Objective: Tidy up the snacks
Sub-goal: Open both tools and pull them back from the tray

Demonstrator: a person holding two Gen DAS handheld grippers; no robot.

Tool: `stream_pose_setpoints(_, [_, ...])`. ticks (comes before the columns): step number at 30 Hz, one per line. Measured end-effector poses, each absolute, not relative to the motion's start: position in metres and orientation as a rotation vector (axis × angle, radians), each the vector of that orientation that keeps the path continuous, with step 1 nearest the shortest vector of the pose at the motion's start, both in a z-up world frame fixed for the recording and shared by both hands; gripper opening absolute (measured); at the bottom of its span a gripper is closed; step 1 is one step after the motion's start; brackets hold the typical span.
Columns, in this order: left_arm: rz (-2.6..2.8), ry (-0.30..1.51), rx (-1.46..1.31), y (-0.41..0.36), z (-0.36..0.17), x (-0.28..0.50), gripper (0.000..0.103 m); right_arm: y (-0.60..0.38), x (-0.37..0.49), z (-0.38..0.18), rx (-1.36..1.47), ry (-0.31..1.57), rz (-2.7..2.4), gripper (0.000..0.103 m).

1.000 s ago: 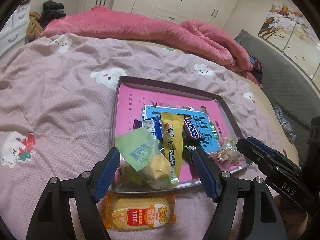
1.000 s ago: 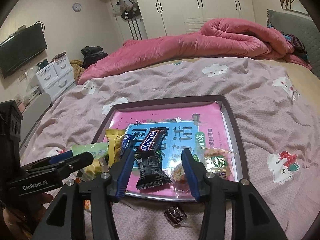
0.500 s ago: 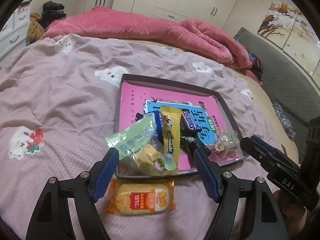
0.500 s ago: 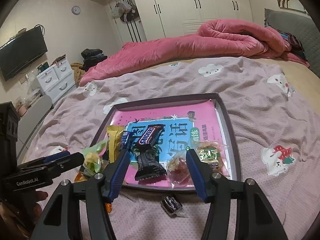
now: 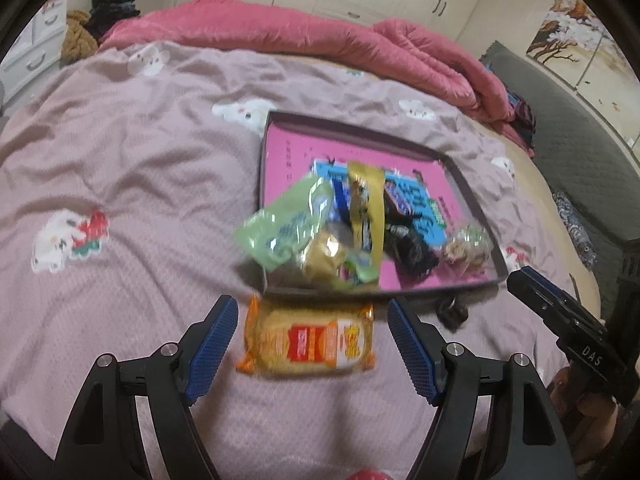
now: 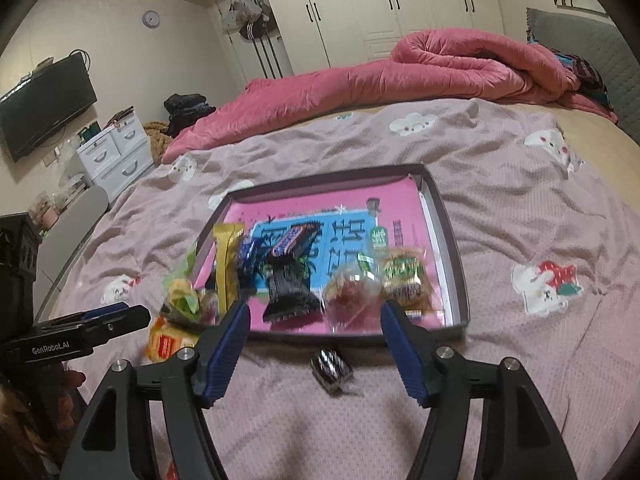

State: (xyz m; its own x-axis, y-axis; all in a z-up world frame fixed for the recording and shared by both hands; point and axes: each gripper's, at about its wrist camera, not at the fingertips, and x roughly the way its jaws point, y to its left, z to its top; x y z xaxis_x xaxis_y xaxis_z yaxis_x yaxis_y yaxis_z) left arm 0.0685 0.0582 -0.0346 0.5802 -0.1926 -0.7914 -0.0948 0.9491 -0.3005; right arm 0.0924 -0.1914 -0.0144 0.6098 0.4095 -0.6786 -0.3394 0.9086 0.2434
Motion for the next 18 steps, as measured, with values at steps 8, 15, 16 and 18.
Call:
stream_pose_setpoints(8, [-0.082, 1.061, -0.406, 0.053, -0.061, 0.056, 0.079, -0.198, 0.085, -0.027, 0.090, 0.837, 0.430, 0.069])
stream_pose_setpoints(15, [-0.097, 1.116, -0.595, 0.052, -0.083, 0.052, 0.079, -0.196, 0.086, -0.033, 0.088, 0.851, 0.434, 0.073])
stream_pose_setpoints(16, [-0.089, 1.113, -0.619, 0.053, -0.084, 0.052, 0.079, -0.195, 0.086, -0.035, 0.086, 0.855, 0.436, 0.073])
stream_pose_setpoints(18, [-0.065, 1.106, -0.672, 0.056, -0.087, 0.053, 0.079, -0.193, 0.088, -0.039, 0.080, 0.870, 0.437, 0.073])
